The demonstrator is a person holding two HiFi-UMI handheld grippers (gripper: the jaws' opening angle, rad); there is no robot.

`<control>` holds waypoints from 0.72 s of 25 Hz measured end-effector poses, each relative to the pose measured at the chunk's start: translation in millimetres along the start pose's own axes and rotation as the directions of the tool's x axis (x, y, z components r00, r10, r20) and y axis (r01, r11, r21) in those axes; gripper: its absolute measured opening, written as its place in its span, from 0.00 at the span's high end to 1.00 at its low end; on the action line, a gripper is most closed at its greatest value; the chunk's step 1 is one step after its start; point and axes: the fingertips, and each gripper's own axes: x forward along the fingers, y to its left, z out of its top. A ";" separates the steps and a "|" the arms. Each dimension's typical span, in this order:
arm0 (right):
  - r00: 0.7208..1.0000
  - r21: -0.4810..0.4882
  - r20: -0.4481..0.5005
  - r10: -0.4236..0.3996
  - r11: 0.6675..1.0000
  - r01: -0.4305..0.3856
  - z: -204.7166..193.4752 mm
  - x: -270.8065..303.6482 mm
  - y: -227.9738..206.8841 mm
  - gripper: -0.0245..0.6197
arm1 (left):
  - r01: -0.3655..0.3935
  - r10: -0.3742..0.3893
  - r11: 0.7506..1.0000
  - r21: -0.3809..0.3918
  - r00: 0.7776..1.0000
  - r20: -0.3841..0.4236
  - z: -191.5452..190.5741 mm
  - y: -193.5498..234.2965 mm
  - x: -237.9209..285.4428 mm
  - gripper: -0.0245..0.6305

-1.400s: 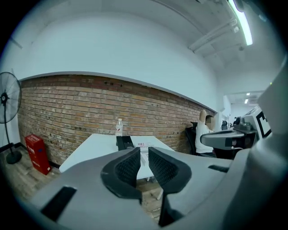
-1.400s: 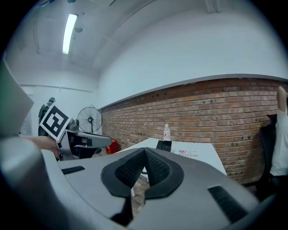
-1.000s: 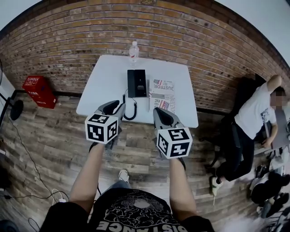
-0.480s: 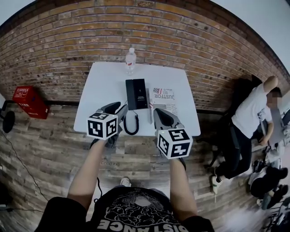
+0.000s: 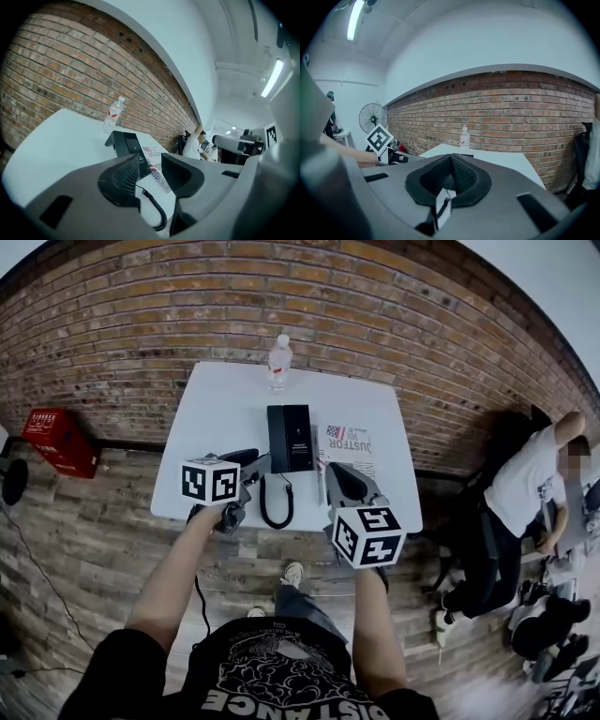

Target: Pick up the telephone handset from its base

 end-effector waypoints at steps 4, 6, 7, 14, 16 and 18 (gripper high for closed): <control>1.000 0.004 -0.013 0.015 1.000 -0.015 -1.6 24.9 -12.8 0.96 | 0.048 -0.050 0.996 -0.076 0.998 -0.034 -8.0 24.8 23.7 0.74; 0.999 0.005 -0.025 0.027 1.000 -0.027 -2.5 38.6 -18.8 0.96 | 0.062 -0.069 0.993 -0.104 0.996 -0.058 -12.7 37.1 36.0 0.74; 0.999 0.005 -0.033 0.034 0.999 -0.034 -2.9 45.3 -21.1 0.96 | 0.069 -0.077 0.990 -0.121 0.995 -0.067 -15.4 42.8 41.4 0.73; 0.994 -0.003 -0.086 0.073 0.997 -0.074 -8.3 90.3 -44.7 0.96 | 0.106 -0.134 0.968 -0.227 0.985 -0.111 -25.5 78.8 80.6 0.69; 0.991 -0.002 -0.102 0.081 0.997 -0.081 -11.9 101.9 -51.7 0.96 | 0.115 -0.148 0.962 -0.249 0.982 -0.120 -25.9 87.0 90.2 0.69; 0.989 0.001 -0.118 0.089 0.996 -0.090 -15.1 111.7 -56.9 0.96 | 0.126 -0.164 0.954 -0.272 0.979 -0.121 -25.4 91.6 97.8 0.69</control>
